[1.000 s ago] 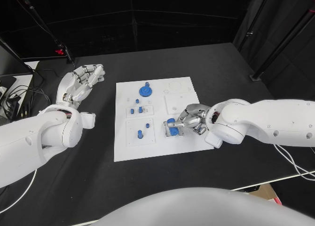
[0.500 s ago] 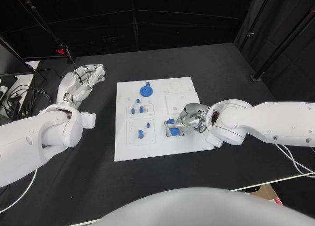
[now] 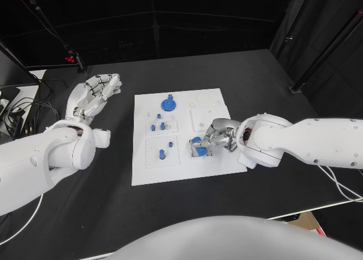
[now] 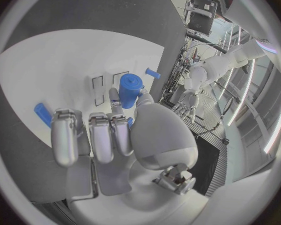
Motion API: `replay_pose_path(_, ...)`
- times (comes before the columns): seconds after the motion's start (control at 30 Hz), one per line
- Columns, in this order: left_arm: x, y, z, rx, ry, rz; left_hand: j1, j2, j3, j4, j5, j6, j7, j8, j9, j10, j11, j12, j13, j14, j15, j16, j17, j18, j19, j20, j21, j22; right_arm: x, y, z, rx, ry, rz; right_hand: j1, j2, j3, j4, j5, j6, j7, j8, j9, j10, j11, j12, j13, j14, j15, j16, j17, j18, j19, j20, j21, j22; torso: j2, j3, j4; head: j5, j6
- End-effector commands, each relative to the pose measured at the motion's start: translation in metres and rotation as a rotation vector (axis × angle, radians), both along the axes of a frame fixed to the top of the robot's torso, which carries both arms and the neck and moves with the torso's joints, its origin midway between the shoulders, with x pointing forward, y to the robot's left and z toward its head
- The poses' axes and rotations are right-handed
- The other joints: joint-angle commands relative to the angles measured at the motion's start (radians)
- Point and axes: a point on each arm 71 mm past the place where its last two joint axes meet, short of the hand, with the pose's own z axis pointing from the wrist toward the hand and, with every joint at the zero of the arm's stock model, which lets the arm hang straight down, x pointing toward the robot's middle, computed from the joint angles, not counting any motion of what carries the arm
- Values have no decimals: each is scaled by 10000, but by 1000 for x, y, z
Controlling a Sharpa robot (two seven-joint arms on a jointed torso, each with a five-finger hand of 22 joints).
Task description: Assemble the parts on the task board
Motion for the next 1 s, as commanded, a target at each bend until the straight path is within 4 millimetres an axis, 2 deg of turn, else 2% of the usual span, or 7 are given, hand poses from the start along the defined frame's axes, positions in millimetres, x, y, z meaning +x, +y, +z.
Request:
replay_pose_path(0.03,-1,-1,4,-199,-467,-181,14,90,-34,-1,32,-60,1355,59,-15,4,3,67,-8,-52,-17,66,-10,-101,-78,-3,46,-9,0,1,1,-339,-173,133,-51,127,-102,-6,23,439,-359,57,49,1046,-69,25,2632,1058,-67,25,2634,-105,646,-104,-46,2320,-4,0,2,10,2)
replay_pose_path(0.33,-1,-1,4,-204,-451,-201,14,90,-34,-1,32,-60,1355,59,-15,4,3,67,-8,-52,-17,66,-10,-101,-78,-3,46,-9,2,2,1,-607,-284,151,-219,214,-313,-2,10,667,-482,209,260,1046,-179,25,2632,1058,-164,25,2634,-106,651,-192,-45,2324,-1,-3,-2,-17,2)
replay_pose_path(0.47,-1,-1,4,-207,-443,-207,22,103,-45,-1,39,-68,1355,65,-17,4,4,79,-9,-55,-16,79,-26,-101,-91,-3,45,-22,2,3,1,-710,-270,205,-495,265,-539,-3,-165,730,-530,280,418,1046,-232,25,2632,1058,-219,25,2634,-102,644,-252,-62,2319,3,-1,1,0,2)
replay_pose_path(0.7,-1,-1,4,-205,-430,-204,22,103,-45,-1,39,-68,1355,65,-17,4,4,79,-9,-55,-16,79,-26,-101,-91,-3,45,-22,2,4,0,-808,-259,271,-715,152,-857,-15,-513,690,-545,314,604,1046,-253,25,2632,1058,-259,25,2634,-95,629,-301,-95,2307,0,-4,-7,6,2)
replay_pose_path(1.0,-1,-1,4,-216,-401,-243,22,103,-45,-1,39,-68,1355,65,-17,4,4,79,-9,-55,-16,79,-26,-101,-91,-3,45,-22,2,5,1,-874,-313,325,-722,91,-978,-34,-667,691,-560,359,721,1046,-267,25,2632,1058,-273,25,2634,-86,612,-316,-128,2294,-2,3,-3,13,2)
